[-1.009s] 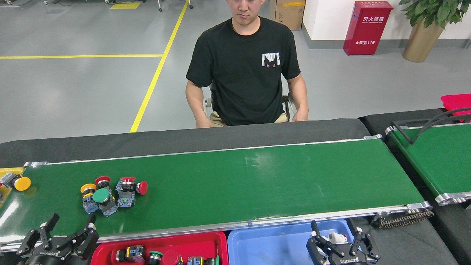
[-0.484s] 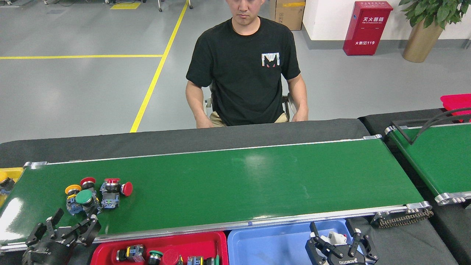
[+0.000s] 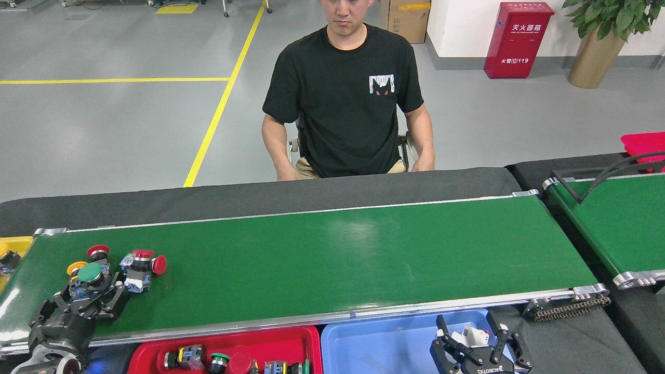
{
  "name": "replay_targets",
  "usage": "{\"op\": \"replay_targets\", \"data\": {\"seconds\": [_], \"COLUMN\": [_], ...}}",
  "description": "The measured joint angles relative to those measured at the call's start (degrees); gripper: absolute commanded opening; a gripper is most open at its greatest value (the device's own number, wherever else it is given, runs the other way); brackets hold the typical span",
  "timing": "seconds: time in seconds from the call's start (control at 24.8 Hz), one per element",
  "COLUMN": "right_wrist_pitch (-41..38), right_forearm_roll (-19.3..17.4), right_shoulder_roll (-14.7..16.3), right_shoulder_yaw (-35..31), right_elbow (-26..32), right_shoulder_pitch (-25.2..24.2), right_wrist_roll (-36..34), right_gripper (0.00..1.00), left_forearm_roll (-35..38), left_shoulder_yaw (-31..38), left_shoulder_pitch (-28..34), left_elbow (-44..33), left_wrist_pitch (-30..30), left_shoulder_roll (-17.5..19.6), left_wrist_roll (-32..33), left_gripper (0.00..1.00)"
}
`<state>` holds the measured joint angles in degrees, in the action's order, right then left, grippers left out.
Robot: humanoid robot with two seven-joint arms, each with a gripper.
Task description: Pick switch part from conveyor to tray
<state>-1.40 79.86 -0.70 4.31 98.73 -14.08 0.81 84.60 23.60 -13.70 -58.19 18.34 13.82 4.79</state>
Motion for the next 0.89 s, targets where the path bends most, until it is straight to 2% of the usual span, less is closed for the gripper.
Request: {"op": "replay_targets", "data": {"seconds": [0.04,0.08,0.12,0.16,0.24,0.4,0.57,0.73,0.89], "right_wrist_pitch": [0.0,0.0,0.0,0.0,0.0,0.0,0.0,0.0,0.0], "right_forearm_roll": [0.0,0.0,0.0,0.0,0.0,0.0,0.0,0.0,0.0], "right_shoulder_roll": [0.0,0.0,0.0,0.0,0.0,0.1,0.2,0.2,0.2], "right_shoulder_yaw": [0.0,0.0,0.0,0.0,0.0,0.0,0.0,0.0,0.0], "right_elbow": [0.0,0.0,0.0,0.0,0.0,0.0,0.0,-0.1,-0.1], "right_shoulder_pitch": [0.0,0.0,0.0,0.0,0.0,0.0,-0.1,-0.1,-0.1], "right_wrist_roll": [0.0,0.0,0.0,0.0,0.0,0.0,0.0,0.0,0.0], "right_gripper": [0.98,0.98,0.98,0.98,0.98,0.98,0.98,0.98,0.98], "left_forearm_roll": [0.0,0.0,0.0,-0.2,-0.4,-1.5,-1.9,-4.8,-7.8], "left_shoulder_yaw": [0.0,0.1,0.2,0.3,0.3,0.1,-0.1,-0.1,-0.1], "left_shoulder_pitch": [-0.5,-0.9,-1.1,-1.1,-1.1,-0.8,1.4,5.2,12.6], "left_elbow": [0.7,1.5,1.7,1.8,1.9,1.0,-3.7,-11.5,-22.2], "left_wrist_pitch": [-0.4,-0.7,-0.8,-0.8,-1.0,-0.1,2.6,6.2,12.3], "left_shoulder_roll": [0.1,0.2,0.3,0.4,0.4,0.1,-0.7,-0.8,-0.8], "left_wrist_roll": [-0.1,-0.2,-0.3,-0.4,-0.5,-0.6,-1.3,-1.5,-1.5], "left_gripper": [0.67,0.41,0.26,0.24,0.13,0.08,0.07,0.08,0.09]}}
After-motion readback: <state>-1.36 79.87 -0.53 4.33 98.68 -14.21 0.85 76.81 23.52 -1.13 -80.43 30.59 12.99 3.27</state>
